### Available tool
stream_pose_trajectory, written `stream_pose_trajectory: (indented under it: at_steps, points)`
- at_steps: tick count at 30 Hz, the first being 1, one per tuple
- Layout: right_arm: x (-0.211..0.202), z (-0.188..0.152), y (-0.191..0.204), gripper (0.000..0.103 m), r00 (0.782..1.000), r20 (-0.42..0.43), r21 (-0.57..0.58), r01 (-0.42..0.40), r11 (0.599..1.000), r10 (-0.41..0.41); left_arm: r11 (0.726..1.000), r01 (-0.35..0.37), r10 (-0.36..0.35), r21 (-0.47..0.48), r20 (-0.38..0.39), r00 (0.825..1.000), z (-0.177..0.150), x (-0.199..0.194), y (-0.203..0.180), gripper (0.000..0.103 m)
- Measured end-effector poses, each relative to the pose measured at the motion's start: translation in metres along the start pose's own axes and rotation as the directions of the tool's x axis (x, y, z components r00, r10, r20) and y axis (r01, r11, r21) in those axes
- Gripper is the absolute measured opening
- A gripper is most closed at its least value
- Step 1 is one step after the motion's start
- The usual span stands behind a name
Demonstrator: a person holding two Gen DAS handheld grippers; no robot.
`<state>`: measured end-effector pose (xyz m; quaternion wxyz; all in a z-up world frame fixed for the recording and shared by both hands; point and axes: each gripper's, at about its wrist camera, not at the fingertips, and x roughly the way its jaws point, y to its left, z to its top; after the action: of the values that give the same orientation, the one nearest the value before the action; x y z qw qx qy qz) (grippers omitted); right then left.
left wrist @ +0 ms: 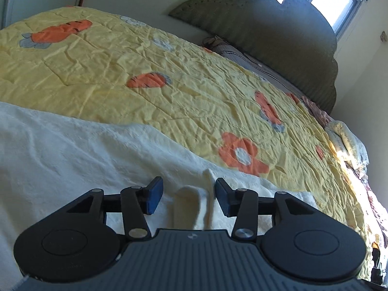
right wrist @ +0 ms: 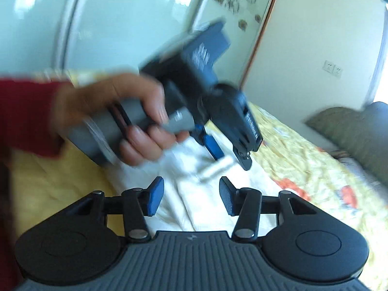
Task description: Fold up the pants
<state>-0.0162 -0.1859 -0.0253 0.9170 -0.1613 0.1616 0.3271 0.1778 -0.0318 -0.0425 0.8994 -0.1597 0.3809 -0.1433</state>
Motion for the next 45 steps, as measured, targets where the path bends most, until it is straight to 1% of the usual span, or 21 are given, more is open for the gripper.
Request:
stream_pose_trajectory:
  at_steps: [2,3,5,7,11,13,18,19,20,21,22,23,24,25,29,33,36,37,39,41,45]
  points:
    - [-0.017,0.003,-0.011,0.049,0.997,0.071,0.085,0.006,0.996,-0.012,0.998,-0.065,0.066,-0.018,0.045,0.997,0.003,-0.009,0.006,0.053]
    - [-0.018,0.003,-0.017,0.049,0.996,0.075,0.105,0.038,0.994,-0.046,0.995,-0.101,0.102,-0.022,0.068,0.992,0.005,-0.015,0.007,0.053]
    - [-0.010,0.000,-0.021,0.049,0.990,0.027,0.067,0.133,0.989,-0.135,0.993,-0.111,0.114,-0.036,0.078,0.990,0.006,-0.023,0.011,0.053]
    - [0.003,-0.008,-0.024,0.049,0.988,-0.045,0.021,0.149,0.989,-0.147,0.995,-0.075,0.079,-0.068,0.061,0.995,0.007,-0.029,0.016,0.053]
    - [0.016,-0.018,-0.011,0.048,0.989,-0.081,-0.056,0.116,0.992,-0.120,0.994,-0.018,0.021,-0.106,0.028,0.999,0.007,-0.040,0.019,0.053]
    - [0.024,-0.021,0.012,0.048,0.981,-0.101,-0.114,0.155,0.981,-0.167,0.994,-0.004,0.006,-0.106,0.017,1.000,0.005,-0.045,0.015,0.053]
    - [0.039,-0.023,0.021,0.047,0.956,-0.136,-0.214,0.226,0.950,-0.258,0.987,0.094,-0.100,-0.134,-0.040,0.994,0.002,-0.052,0.011,0.055]
    - [0.042,-0.024,0.023,0.045,0.953,-0.144,-0.234,0.230,0.945,-0.267,0.981,0.117,-0.127,-0.152,-0.062,0.990,0.001,-0.052,0.011,0.056]
    - [0.050,-0.024,0.023,0.036,0.948,-0.156,-0.271,0.230,0.935,-0.278,0.976,0.136,-0.152,-0.172,-0.083,0.985,0.000,-0.051,0.012,0.060]
    - [0.053,-0.024,0.027,0.022,0.946,-0.162,-0.303,0.223,0.926,-0.281,0.967,0.157,-0.180,-0.199,-0.104,0.978,-0.002,-0.049,0.013,0.061]
    - [0.056,-0.026,0.034,0.015,0.946,-0.166,-0.342,0.209,0.916,-0.278,0.960,0.169,-0.200,-0.221,-0.123,0.972,-0.003,-0.049,0.015,0.061]
    - [0.058,-0.028,0.040,0.008,0.946,-0.167,-0.375,0.201,0.905,-0.279,0.955,0.178,-0.215,-0.237,-0.140,0.967,-0.005,-0.048,0.016,0.061]
    - [0.060,-0.029,0.042,0.008,0.943,-0.162,-0.392,0.209,0.896,-0.290,0.948,0.186,-0.232,-0.258,-0.160,0.960,-0.006,-0.046,0.017,0.061]
    - [0.057,-0.028,0.041,0.008,0.944,-0.152,-0.378,0.219,0.900,-0.293,0.942,0.194,-0.247,-0.275,-0.172,0.954,-0.007,-0.046,0.018,0.061]
    - [0.033,-0.017,-0.001,0.008,0.962,-0.102,-0.123,0.241,0.963,-0.254,0.904,0.247,-0.333,-0.348,-0.213,0.918,-0.012,-0.038,0.023,0.068]
    - [0.013,-0.012,-0.028,0.008,0.977,-0.059,0.010,0.207,0.978,-0.206,0.842,0.282,-0.421,-0.460,-0.235,0.876,-0.016,-0.013,0.023,0.070]
    - [0.007,-0.010,-0.033,0.008,0.985,-0.036,0.070,0.170,0.983,-0.168,0.803,0.256,-0.440,-0.539,-0.245,0.864,-0.020,0.012,0.024,0.071]
    - [0.002,-0.008,-0.030,0.008,0.987,-0.033,0.081,0.160,0.984,-0.157,0.790,0.254,-0.442,-0.558,-0.232,0.866,-0.021,0.019,0.026,0.069]
    - [0.007,-0.009,-0.028,0.008,0.989,-0.036,0.087,0.147,0.985,-0.145,0.774,0.262,-0.447,-0.577,-0.204,0.871,-0.022,0.026,0.029,0.044]
    - [0.011,-0.010,-0.022,0.008,0.992,-0.034,0.092,0.120,0.988,-0.118,0.779,0.270,-0.449,-0.566,-0.203,0.870,-0.019,0.029,0.031,0.004]
    - [0.017,-0.009,-0.015,0.008,0.999,-0.020,0.124,0.051,0.991,-0.049,0.815,0.296,-0.414,-0.499,-0.143,0.899,-0.016,0.010,0.031,0.001]
